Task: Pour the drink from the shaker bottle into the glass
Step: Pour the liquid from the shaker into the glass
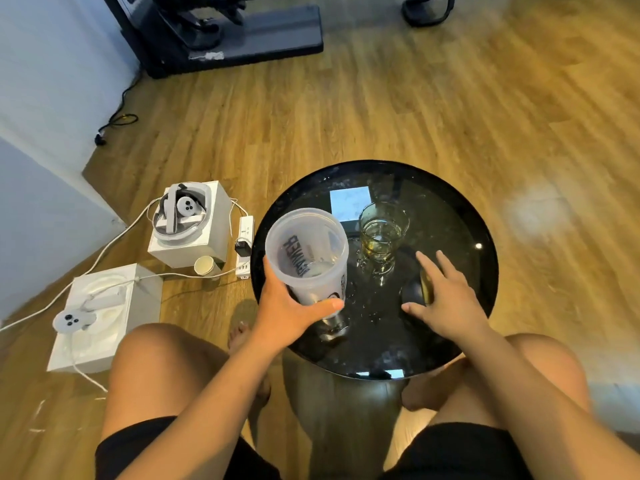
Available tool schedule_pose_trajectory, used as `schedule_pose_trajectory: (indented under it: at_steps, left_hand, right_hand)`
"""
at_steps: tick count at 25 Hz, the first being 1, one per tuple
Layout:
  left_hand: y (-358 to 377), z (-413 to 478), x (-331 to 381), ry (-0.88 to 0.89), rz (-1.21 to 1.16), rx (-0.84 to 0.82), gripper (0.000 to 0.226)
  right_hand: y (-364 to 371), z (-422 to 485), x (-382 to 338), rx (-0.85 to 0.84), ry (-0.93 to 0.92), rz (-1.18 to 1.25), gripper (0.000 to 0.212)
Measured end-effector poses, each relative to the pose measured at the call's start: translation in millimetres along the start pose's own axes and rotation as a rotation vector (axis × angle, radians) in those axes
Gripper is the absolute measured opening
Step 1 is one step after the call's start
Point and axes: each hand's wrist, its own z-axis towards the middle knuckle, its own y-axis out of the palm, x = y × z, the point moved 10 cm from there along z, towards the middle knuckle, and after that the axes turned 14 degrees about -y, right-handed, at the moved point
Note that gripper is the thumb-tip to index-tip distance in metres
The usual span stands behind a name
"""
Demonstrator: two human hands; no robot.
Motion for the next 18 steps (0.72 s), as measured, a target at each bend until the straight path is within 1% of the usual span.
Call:
schedule_pose_trajectory:
  at_steps: [4,9,11,15,18]
  left_hand:
    - [2,3,0,-0.013,0.031,0.055,0.122]
    - [2,9,19,0.085,0.082,0.106,0.117]
    - [2,10,31,0.13,0.121,0.123,0.116]
    - [3,22,49,0.159,0.238,0.08,0.118]
    - [4,33,59,0.193,0.348,0.064,0.122]
  right_hand:
    - [1,0,8,0.101,0.034,0.189,0.105]
    - [-9,-1,8,0.225,0.033,0.278,0.111]
    - [-10,0,6,0.234,0.025,0.274,0.113]
    - [-7,3,7,0.233,0.025,0.277,0.113]
    - [-8,5,14,0.259,0.066,0.302,0.111]
